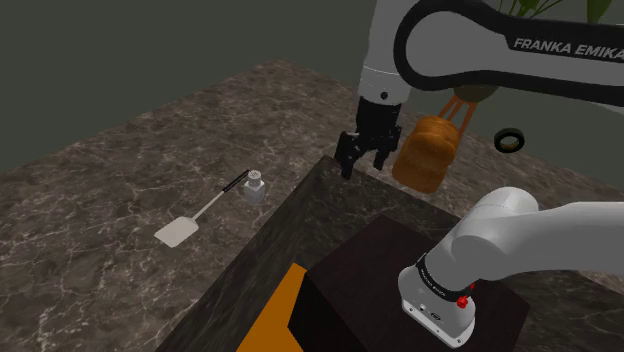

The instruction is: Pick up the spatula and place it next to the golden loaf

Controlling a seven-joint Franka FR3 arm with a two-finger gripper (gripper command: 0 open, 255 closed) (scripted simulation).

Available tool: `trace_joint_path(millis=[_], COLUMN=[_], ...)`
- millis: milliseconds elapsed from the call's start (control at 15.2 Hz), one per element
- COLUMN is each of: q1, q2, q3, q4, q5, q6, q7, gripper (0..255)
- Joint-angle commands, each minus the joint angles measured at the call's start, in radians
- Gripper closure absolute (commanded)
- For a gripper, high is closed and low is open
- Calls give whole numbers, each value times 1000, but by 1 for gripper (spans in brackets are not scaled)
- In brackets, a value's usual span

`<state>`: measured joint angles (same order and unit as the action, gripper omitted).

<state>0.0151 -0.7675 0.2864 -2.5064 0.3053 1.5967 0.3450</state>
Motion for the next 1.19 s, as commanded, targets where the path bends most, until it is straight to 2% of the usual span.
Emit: trace_joint_path(millis=[0, 330, 660, 924, 1122], q1=[-5, -45, -127, -226, -313], q2=[22, 128, 285, 451, 616], q3=[67, 235, 413, 568, 694], q4=[3, 49, 140, 238, 326], q5=[44, 108, 99, 11, -135], q6=[49, 181, 316, 416, 477], q7=[111, 366, 634, 879, 1105], gripper=[0, 0, 0, 0, 0])
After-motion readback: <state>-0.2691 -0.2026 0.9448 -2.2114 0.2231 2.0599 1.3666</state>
